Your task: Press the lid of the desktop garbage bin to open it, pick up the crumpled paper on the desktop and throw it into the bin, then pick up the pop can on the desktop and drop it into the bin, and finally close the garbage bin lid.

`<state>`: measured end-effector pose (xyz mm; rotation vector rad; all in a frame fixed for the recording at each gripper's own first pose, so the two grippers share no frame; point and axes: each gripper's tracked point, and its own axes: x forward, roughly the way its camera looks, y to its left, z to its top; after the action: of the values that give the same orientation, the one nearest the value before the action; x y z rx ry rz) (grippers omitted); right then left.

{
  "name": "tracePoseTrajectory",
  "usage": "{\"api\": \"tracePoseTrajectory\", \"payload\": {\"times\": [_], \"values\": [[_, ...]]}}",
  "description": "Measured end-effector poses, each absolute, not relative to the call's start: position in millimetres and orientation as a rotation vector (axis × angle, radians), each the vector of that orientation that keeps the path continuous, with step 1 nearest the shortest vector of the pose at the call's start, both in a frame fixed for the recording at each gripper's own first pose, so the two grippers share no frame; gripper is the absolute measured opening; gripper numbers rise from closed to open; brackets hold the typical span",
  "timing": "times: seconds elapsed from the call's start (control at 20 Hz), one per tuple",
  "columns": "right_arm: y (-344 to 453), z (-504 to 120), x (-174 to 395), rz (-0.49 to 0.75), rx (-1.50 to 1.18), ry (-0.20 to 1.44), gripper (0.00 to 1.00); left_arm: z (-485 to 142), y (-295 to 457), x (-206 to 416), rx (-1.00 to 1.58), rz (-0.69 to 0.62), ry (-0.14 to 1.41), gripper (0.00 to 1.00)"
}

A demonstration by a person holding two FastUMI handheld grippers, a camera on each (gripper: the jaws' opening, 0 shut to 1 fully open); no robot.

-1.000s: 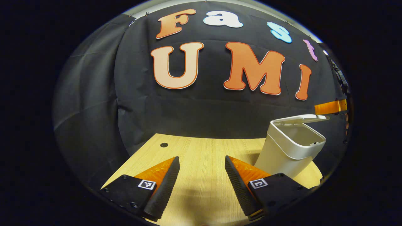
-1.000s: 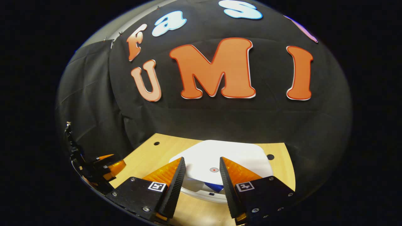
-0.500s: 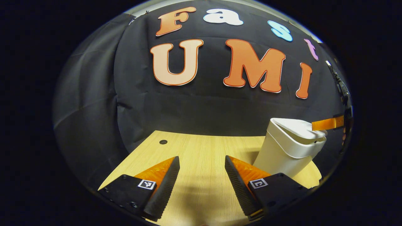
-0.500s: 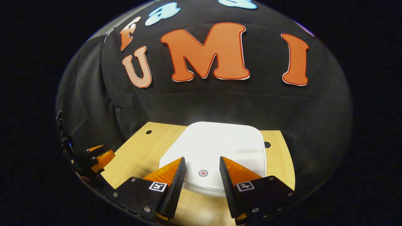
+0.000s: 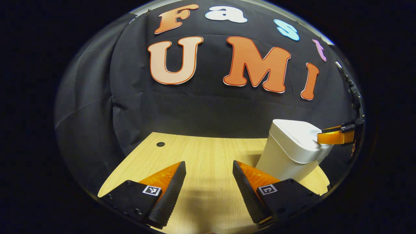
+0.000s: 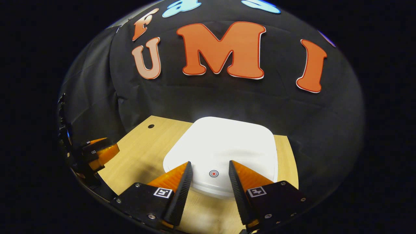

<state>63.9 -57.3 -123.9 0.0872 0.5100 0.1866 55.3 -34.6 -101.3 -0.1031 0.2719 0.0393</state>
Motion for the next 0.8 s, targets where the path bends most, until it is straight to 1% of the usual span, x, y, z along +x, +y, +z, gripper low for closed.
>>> {"api": "tracePoseTrajectory", "payload": {"times": [0.05, 0.1, 0.2, 0.25, 0.3, 0.35, 0.4, 0.5, 0.55, 0.6, 0.65, 0.7, 0.75, 0.8], "values": [[-58.9, -123.9, 62.4, 0.177, 0.094, 0.510, 0.69, -101.0, -35.7, 56.4, -0.103, 0.035, 0.273, 0.93], [-60.1, -124.9, 64.9, 0.172, 0.102, 0.512, 0.63, -101.3, -36.4, 57.2, -0.102, 0.032, 0.274, 0.93], [-60.6, -125.0, 65.5, 0.167, 0.110, 0.510, 0.57, -100.5, -37.3, 58.6, -0.096, 0.027, 0.272, 0.93], [-60.3, -125.5, 65.4, 0.165, 0.109, 0.512, 0.56, -99.3, -37.6, 59.3, -0.092, 0.025, 0.271, 0.89], [-59.6, -127.6, 64.8, 0.167, 0.112, 0.529, 0.54, -100.1, -37.8, 60.6, -0.089, 0.023, 0.271, 0.93], [-60.9, -127.3, 65.9, 0.157, 0.126, 0.533, 0.52, -99.1, -38.0, 61.1, -0.087, 0.021, 0.270, 0.93], [-61.7, -128.1, 65.9, 0.155, 0.130, 0.536, 0.44, -99.2, -37.8, 60.7, -0.087, 0.020, 0.267, 0.93], [-63.2, -125.9, 66.1, 0.155, 0.125, 0.515, 0.40, -96.7, -37.7, 60.4, -0.080, 0.021, 0.261, 0.93], [-62.4, -125.5, 67.0, 0.151, 0.117, 0.499, 0.35, -94.9, -36.8, 60.0, -0.073, 0.022, 0.256, 0.93], [-62.2, -125.3, 68.2, 0.147, 0.104, 0.482, 0.40, -92.4, -35.4, 59.8, -0.063, 0.024, 0.249, 0.93], [-61.8, -123.1, 68.9, 0.146, 0.093, 0.460, 0.39, -88.3, -33.8, 60.1, -0.050, 0.028, 0.241, 0.93], [-60.2, -120.2, 68.9, 0.148, 0.081, 0.439, 0.40, -85.3, -31.9, 60.3, -0.034, 0.030, 0.231, 0.89], [-57.4, -120.9, 68.3, 0.153, 0.068, 0.431, 0.42, -81.9, -29.4, 61.1, -0.013, 0.033, 0.224, 0.92], [-53.9, -119.0, 68.0, 0.156, 0.063, 0.420, 0.50, -76.5, -26.3, 62.3, 0.002, 0.036, 0.214, 0.92]]}}
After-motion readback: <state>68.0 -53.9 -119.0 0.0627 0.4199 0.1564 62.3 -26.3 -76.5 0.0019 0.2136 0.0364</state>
